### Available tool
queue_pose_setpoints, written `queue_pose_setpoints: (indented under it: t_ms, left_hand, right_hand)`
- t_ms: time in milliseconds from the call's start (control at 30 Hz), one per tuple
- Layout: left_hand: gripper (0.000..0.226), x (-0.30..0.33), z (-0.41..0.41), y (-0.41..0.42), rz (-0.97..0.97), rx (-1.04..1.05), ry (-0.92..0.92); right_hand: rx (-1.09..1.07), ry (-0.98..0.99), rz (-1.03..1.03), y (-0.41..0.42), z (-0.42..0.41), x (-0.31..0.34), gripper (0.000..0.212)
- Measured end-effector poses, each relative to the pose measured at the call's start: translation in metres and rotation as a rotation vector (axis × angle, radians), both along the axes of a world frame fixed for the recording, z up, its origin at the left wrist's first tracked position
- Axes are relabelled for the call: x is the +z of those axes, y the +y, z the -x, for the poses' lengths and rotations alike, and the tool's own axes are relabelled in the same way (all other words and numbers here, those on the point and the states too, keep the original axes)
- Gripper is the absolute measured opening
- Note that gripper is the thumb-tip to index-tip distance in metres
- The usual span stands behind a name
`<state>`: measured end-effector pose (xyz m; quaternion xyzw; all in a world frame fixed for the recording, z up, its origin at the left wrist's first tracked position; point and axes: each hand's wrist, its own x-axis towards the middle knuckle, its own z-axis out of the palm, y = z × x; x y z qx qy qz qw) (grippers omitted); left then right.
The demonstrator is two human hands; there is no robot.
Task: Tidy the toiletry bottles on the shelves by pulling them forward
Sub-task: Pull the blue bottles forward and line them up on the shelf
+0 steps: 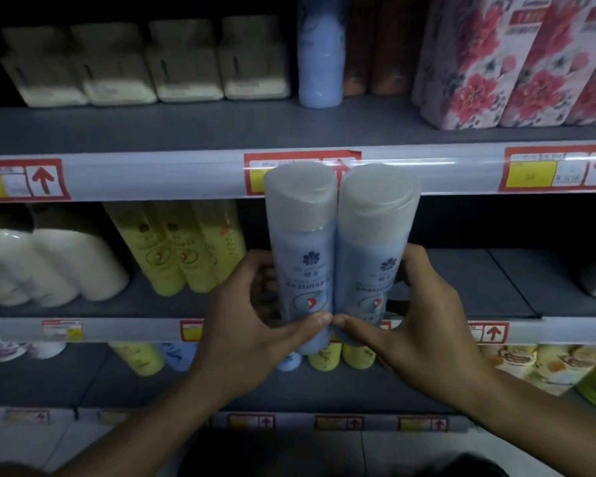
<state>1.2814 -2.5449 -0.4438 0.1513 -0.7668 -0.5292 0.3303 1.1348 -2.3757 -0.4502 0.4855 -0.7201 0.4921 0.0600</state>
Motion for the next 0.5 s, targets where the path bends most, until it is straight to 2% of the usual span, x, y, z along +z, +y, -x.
queue_pose_setpoints:
  t_ms: [233,500]
  left_hand:
    - [0.064,-0.029,0.003,-0.005,-0.017,0.010,-0.090]
    - [0.060,-0.034,0.021,-0.019,-0.057,0.051,-0.067]
  right_hand:
    - [0.004,-0.057,-0.054,-0.009,0.010,-0.031,0.076]
    - [-0.028,-0.084,-0.040,-0.031,0.024,-0.035,0.075]
